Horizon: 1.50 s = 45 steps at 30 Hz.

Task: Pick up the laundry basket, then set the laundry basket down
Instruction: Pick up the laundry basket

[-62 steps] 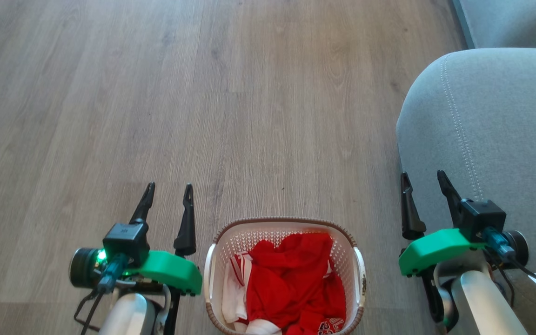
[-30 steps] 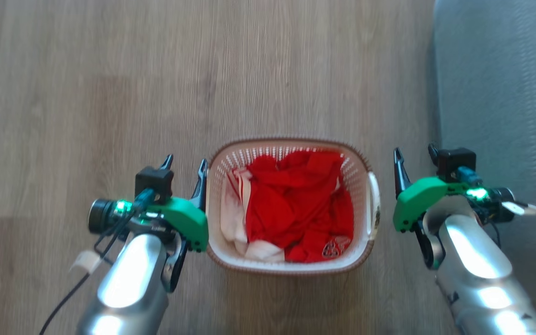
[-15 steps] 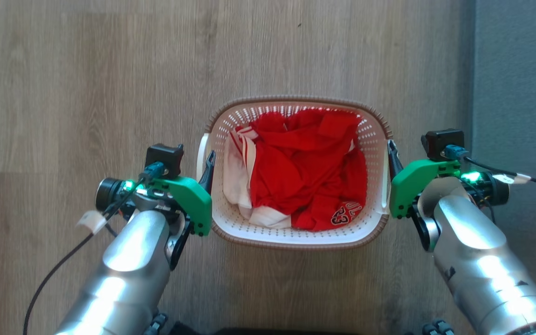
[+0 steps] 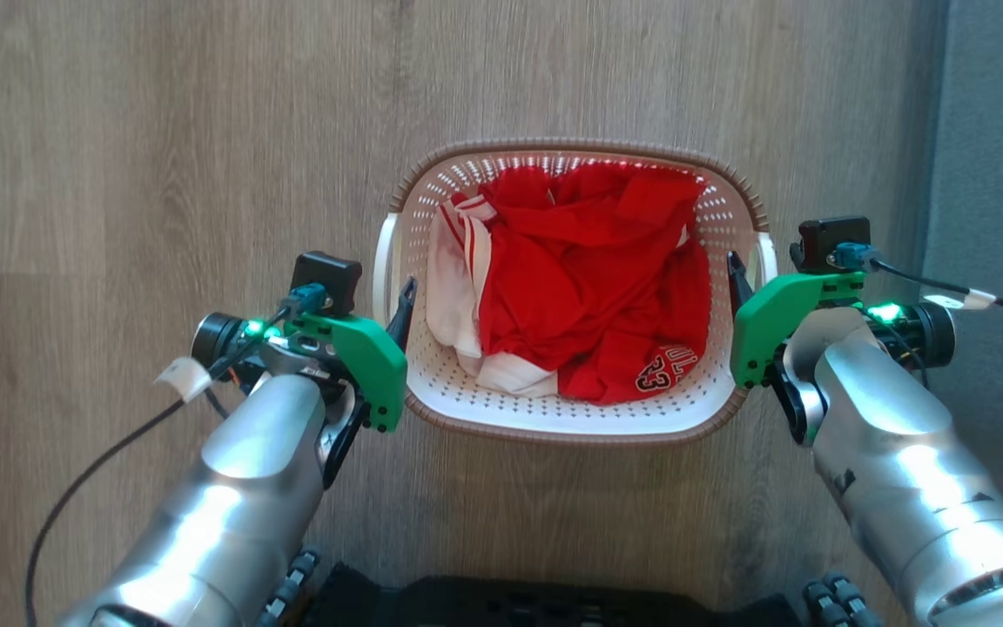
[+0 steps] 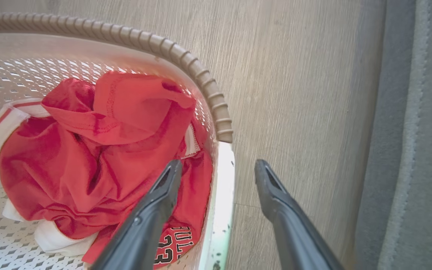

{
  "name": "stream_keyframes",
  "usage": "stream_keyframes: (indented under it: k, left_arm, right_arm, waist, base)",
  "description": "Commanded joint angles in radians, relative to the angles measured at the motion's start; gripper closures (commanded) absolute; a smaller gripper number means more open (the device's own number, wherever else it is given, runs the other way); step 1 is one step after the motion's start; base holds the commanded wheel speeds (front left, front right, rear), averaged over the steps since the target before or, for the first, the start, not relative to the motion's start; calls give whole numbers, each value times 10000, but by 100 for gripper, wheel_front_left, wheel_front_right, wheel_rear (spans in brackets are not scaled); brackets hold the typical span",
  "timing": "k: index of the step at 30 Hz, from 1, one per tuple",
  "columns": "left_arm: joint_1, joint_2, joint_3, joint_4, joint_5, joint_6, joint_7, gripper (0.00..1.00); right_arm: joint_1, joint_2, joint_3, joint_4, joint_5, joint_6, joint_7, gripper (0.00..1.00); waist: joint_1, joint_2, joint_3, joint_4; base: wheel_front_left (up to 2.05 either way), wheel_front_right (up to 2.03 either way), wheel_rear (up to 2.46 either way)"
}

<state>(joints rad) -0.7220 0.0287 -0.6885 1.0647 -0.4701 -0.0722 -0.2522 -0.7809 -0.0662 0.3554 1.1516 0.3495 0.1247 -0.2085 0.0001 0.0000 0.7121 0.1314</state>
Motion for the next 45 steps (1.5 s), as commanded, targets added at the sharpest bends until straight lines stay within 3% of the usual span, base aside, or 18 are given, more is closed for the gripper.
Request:
stream_keyframes:
  k: [1,18,45]
  left_arm:
    - [-96,216,-66,114,-180,-79,-95,0]
    - [-991,216,-2171,1146,-1653,-430,297,0]
    - [-1791,216,-4180,1110,-3495,-284,1112,0]
  right_arm:
    - [162,160,265,29,180,60,126,0]
    - [-423,160,1008,792,884,60,1442,0]
    - [-1077,160,846,1310,864,60,1279,0]
  waist:
    - [-1,0,141,-3]
    - [-1,0,979,3]
    - [-1,0,1824,255]
  base:
    - [0,0,0]
    - [0,0,0]
    - [0,0,0]
